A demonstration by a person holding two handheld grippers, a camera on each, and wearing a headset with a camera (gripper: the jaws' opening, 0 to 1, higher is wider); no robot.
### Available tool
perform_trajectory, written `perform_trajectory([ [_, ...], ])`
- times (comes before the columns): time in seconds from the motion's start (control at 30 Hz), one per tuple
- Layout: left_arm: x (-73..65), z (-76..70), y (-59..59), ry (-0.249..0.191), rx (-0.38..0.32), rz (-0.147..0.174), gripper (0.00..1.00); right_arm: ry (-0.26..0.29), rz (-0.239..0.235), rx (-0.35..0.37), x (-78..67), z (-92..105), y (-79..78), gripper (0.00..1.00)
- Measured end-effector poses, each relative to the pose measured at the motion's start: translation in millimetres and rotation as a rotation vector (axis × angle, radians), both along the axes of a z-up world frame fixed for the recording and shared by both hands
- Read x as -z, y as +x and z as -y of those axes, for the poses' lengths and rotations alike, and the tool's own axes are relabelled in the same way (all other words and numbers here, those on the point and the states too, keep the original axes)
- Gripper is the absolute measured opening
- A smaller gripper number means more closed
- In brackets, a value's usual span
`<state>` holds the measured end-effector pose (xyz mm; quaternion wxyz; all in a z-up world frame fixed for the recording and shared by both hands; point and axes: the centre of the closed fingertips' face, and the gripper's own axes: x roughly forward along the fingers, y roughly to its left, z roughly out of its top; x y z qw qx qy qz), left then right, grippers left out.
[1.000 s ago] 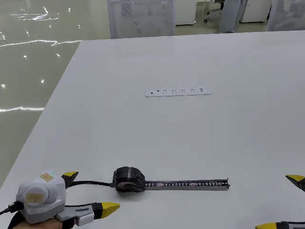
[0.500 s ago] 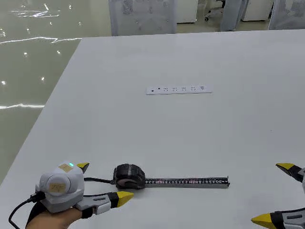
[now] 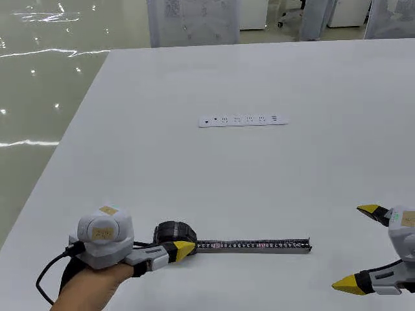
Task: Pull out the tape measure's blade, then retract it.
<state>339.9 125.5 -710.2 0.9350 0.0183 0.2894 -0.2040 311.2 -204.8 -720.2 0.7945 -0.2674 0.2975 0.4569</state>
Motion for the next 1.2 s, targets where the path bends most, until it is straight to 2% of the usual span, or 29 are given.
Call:
perform_trajectory([
  [0.1, 0.3, -8.4, 6.6, 0.042, -0.076, 0.010, 1.00, -0.031, 0.009, -0.043, 2.4, -2.4, 3.9, 1.00],
  [0.2, 1.7, -6.7, 7.3, 0.032, -0.115, -0.002, 1.00, -0.031, 0.008, -0.064, 0.4, -7.9, 7.9, 1.00],
  [0.27, 2.8, -3.6, 7.9, 0.041, -0.126, 0.004, 1.00, -0.039, 0.010, -0.085, 0.4, -11.0, 11.4, 1.00],
  [0.3, 3.2, -4.1, 8.0, 0.061, -0.146, 0.014, 1.00, -0.046, 0.006, -0.097, 1.0, -12.1, 13.4, 1.00],
  [0.37, 1.1, -6.4, 10.0, 0.074, -0.194, 0.042, 1.00, -0.050, -0.007, -0.117, 2.1, -14.7, 15.1, 1.00],
  [0.4, -1.5, -5.2, 11.8, 0.073, -0.212, 0.068, 1.00, -0.037, -0.026, -0.135, 1.1, -20.0, 13.7, 1.00],
  [0.47, 1.0, -2.2, 11.3, 0.071, -0.221, 0.065, 1.00, -0.034, -0.033, -0.153, 0.5, -23.9, 15.6, 1.00],
  [0.53, 1.6, 0.0, 11.1, 0.069, -0.233, 0.077, 1.00, -0.047, -0.041, -0.172, 2.0, -26.2, 17.7, 1.00],
  [0.7, 12.5, 6.7, 5.9, 0.029, -0.272, 0.052, 1.00, -0.077, -0.051, -0.219, 5.9, -30.9, 26.2, 1.00],
  [0.73, 11.7, 3.0, 5.4, 0.024, -0.313, 0.061, 1.00, -0.083, -0.059, -0.230, 8.0, -32.6, 27.3, 1.00],
  [0.77, 10.9, 1.2, 5.8, 0.036, -0.321, 0.072, 1.00, -0.090, -0.064, -0.241, 9.5, -33.7, 27.7, 1.00],
  [0.83, 8.1, 1.1, 8.1, -0.007, -0.361, 0.084, 1.00, -0.104, -0.068, -0.263, 12.1, -36.6, 30.1, 1.00],
  [0.93, 13.0, 4.4, 6.1, 0.009, -0.334, 0.099, 1.00, -0.116, -0.076, -0.295, 16.9, -41.8, 33.8, 1.00],
  [1.13, 29.4, 9.3, 6.5, -0.017, -0.334, 0.065, 1.00, -0.152, -0.115, -0.329, 29.3, -46.7, 33.6, 0.94],
  [1.17, 30.6, 11.9, 6.9, -0.014, -0.324, 0.066, 1.00, -0.156, -0.115, -0.335, 30.9, -46.6, 33.6, 0.91],
  [1.2, 30.8, 14.3, 7.6, 0.007, -0.303, 0.081, 1.00, -0.160, -0.117, -0.341, 32.9, -46.9, 33.4, 0.90],
])
